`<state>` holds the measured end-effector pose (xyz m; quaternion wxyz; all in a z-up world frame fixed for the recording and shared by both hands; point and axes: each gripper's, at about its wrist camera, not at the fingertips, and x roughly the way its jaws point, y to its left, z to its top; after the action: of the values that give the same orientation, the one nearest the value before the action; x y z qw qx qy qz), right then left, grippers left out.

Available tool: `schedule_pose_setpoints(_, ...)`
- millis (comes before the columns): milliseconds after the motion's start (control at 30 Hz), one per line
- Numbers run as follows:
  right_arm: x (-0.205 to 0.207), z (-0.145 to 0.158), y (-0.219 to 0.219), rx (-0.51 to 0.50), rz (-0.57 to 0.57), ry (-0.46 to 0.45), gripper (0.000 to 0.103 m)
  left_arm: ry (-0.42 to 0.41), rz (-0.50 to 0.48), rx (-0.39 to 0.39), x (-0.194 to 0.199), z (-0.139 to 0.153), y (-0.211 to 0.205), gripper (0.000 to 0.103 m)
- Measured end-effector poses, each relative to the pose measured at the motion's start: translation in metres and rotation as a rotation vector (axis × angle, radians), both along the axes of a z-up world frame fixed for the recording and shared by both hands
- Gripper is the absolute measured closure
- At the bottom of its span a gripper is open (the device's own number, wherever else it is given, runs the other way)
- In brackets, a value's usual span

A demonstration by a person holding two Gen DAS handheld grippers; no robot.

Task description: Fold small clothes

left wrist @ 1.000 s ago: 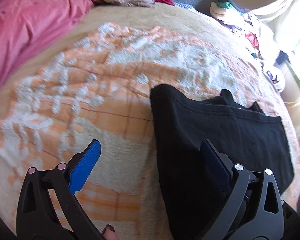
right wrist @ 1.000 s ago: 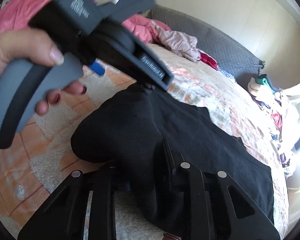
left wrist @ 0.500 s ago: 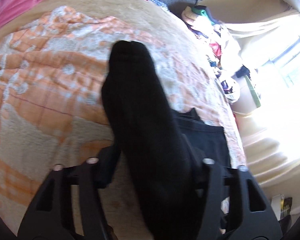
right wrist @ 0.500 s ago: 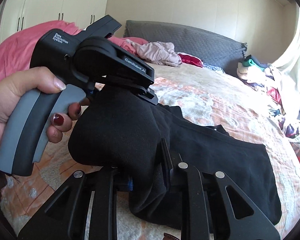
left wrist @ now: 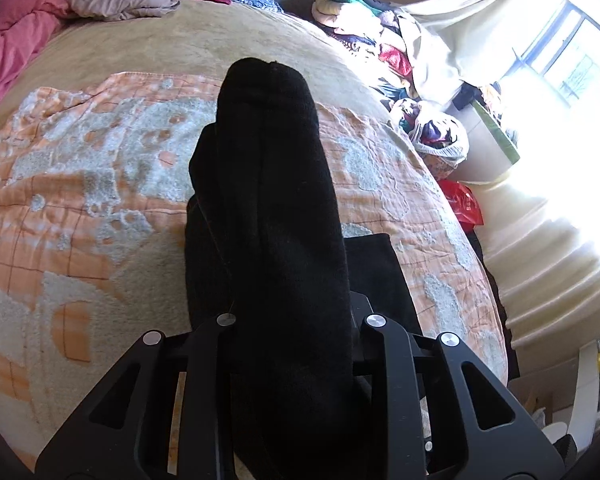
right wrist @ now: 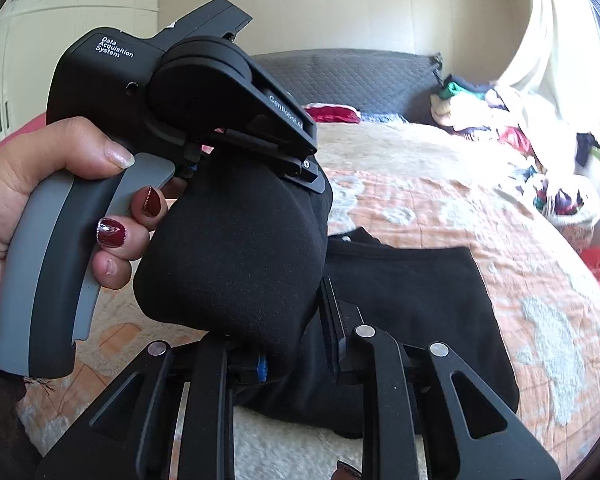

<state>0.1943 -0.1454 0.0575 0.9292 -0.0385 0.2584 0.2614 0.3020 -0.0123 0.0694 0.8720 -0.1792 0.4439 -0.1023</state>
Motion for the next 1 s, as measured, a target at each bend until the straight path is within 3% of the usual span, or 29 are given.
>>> schedule_pose_setpoints(300,0.027,-0.021,-0.06,0.171,-0.08,0.221,0.084,0.094,-0.029,0.073,0.031,-0.03,-0.057,0.084)
schedule_pose_setpoints(467,0.043,-0.038,-0.086,0.289,-0.119,0.37,0.084,0.137,-0.029,0.083,0.043,-0.049,-0.076,0.076)
schedule_pose_setpoints(667,0.041,-0.047,-0.109,0.36,-0.152,0.441,0.084,0.131,-0.052,0.042,0.044,-0.055,-0.096,0.056)
schedule_pose_setpoints(733,0.039,-0.052,-0.12,0.385,-0.171,0.469,0.084,0.108,-0.08,-0.048,0.04,-0.052,-0.096,0.051)
schedule_pose_setpoints(767,0.039,-0.055,-0.127,0.406,-0.179,0.488,0.087,0.105,-0.096,-0.091,0.037,-0.049,-0.095,0.05)
schedule_pose_setpoints(833,0.04,-0.065,-0.142,0.474,-0.194,0.554,0.087,0.071,-0.107,-0.074,0.029,-0.042,-0.092,0.05)
schedule_pose_setpoints(900,0.041,-0.07,-0.153,0.555,-0.172,0.61,0.081,0.032,-0.089,-0.016,0.019,-0.037,-0.081,0.05)
schedule_pose_setpoints(1000,0.049,-0.067,-0.162,0.601,-0.124,0.648,0.063,-0.003,-0.044,0.024,0.002,-0.034,-0.052,0.05)
